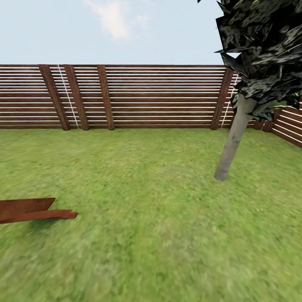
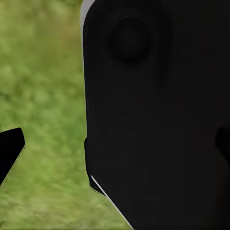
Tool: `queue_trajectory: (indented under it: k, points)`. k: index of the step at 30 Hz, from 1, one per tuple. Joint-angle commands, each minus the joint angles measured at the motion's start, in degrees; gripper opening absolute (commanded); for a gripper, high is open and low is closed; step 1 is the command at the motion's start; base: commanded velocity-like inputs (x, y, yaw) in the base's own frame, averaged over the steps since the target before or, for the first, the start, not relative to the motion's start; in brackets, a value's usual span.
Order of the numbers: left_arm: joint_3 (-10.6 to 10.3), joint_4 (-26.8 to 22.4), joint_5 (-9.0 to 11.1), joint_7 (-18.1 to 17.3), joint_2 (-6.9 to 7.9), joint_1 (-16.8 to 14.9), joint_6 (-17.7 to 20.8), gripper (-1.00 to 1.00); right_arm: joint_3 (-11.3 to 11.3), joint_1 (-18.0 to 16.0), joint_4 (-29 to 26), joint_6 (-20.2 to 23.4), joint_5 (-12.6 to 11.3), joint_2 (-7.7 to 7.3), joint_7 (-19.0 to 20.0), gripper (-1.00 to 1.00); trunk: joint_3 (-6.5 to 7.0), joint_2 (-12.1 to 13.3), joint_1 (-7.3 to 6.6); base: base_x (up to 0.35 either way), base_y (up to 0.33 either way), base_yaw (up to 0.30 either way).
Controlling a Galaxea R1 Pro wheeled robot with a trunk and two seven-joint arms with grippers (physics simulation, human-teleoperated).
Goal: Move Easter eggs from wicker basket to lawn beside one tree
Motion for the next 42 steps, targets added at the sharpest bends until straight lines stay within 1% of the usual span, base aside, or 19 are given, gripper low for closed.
queue_trajectory:
  k: [1, 42]
  points:
    - [0.0, 0.0, 0.1, 0.0, 0.0, 0.0, 0.0, 1.0, 0.2, 0.0, 0.0, -0.1, 0.2, 0.0, 0.0, 1.0, -0.04, 0.0, 0.03, 0.323, 0.0, 0.0]
    - [0.0, 0.0, 0.0, 0.0, -0.03, 0.0, 0.0, 1.0, 0.2, 0.0, 0.0, -0.2, 0.2, -0.01, 0.0, 1.0, -0.04, 0.0, 0.03, 0.322, 0.0, 0.0]
